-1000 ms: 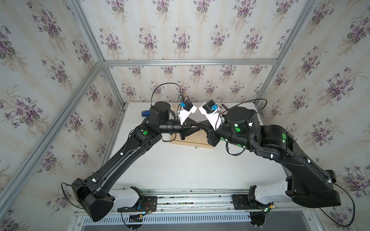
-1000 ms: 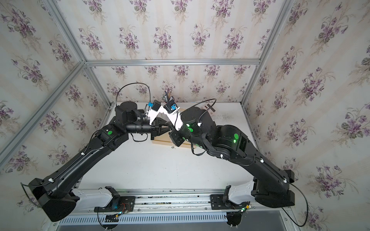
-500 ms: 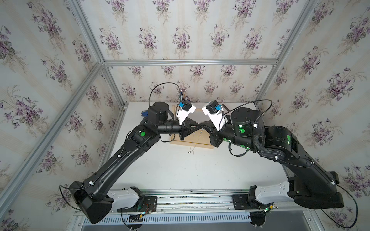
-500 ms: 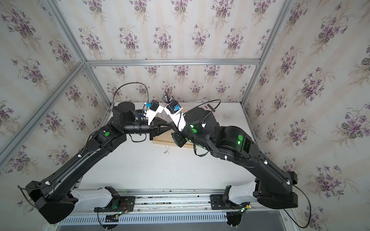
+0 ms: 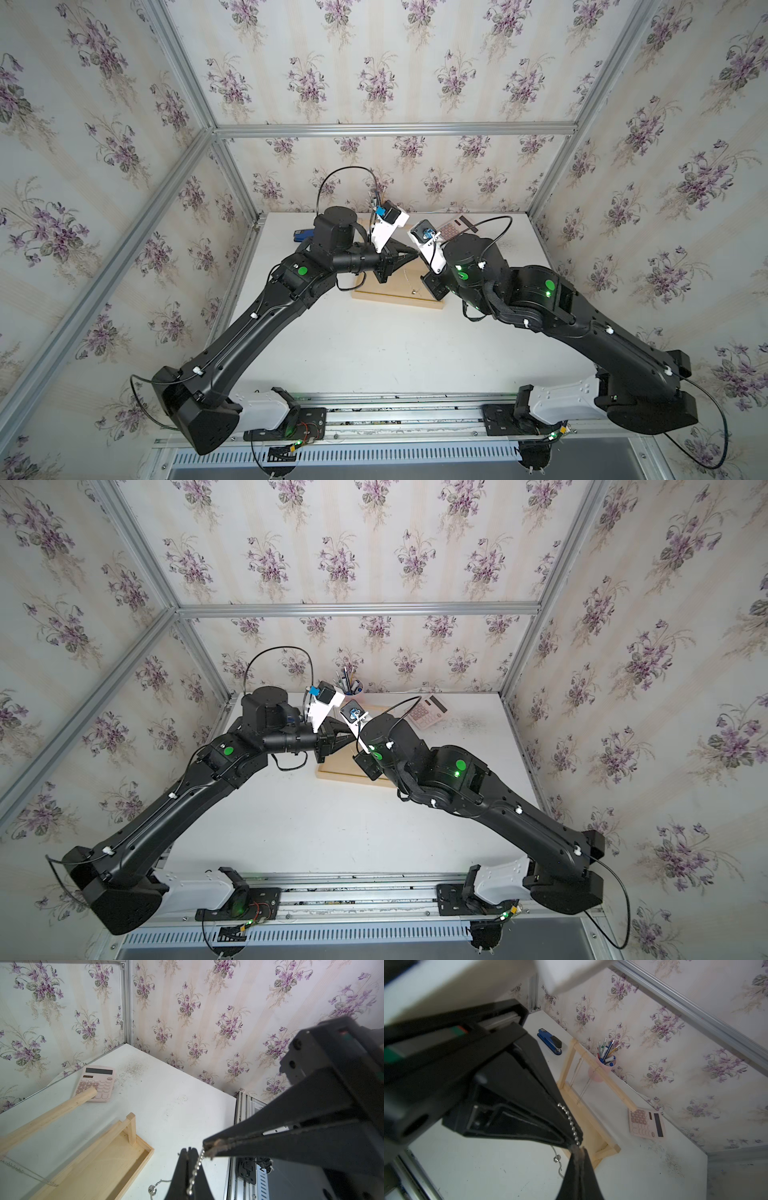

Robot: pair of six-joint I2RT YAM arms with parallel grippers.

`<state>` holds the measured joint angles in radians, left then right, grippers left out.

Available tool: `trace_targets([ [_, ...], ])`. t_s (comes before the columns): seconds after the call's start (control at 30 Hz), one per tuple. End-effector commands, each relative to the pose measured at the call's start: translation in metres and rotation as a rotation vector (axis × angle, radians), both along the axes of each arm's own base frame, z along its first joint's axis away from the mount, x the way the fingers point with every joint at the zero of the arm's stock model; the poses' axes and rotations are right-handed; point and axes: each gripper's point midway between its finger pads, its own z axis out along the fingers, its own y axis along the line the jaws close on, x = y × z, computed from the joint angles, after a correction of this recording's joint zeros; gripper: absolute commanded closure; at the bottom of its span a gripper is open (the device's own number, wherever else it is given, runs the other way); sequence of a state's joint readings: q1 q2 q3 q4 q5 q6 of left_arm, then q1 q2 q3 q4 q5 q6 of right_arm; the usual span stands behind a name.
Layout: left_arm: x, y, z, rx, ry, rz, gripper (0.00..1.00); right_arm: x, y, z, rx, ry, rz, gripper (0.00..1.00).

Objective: Hang the necklace on the jewelry display stand
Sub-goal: Hang the necklace on the stand.

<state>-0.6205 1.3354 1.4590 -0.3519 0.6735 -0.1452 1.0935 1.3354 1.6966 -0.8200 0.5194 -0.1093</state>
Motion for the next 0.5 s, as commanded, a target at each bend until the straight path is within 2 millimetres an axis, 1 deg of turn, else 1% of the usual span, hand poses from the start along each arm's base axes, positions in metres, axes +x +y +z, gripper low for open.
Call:
trace_targets([
  [0.0, 0.011, -0.002, 0.001, 0.014, -0.029, 0.024, 1.0, 0.018, -0.013, 0.01, 0.001, -0.073, -0.062, 1.0],
  [0.13, 0.023, -0.009, -0.001, 0.035, -0.024, 0.028, 1.0, 0.041, -0.026, 0.012, 0.021, -0.099, -0.111, 1.0],
  [0.17, 0.029, -0.014, -0.008, 0.046, -0.011, 0.027, 1.0, 0.046, -0.028, 0.012, 0.021, -0.105, -0.127, 1.0],
  [0.2, 0.033, -0.015, -0.009, 0.05, -0.011, 0.031, 1.0, 0.052, -0.029, 0.011, 0.022, -0.111, -0.138, 1.0],
  [0.33, 0.049, -0.023, -0.011, 0.067, -0.008, 0.048, 1.0, 0.074, -0.034, 0.006, 0.034, -0.132, -0.179, 1.0],
  [0.47, 0.063, -0.032, -0.009, 0.086, -0.009, 0.049, 1.0, 0.095, -0.04, 0.007, 0.049, -0.146, -0.217, 1.0],
])
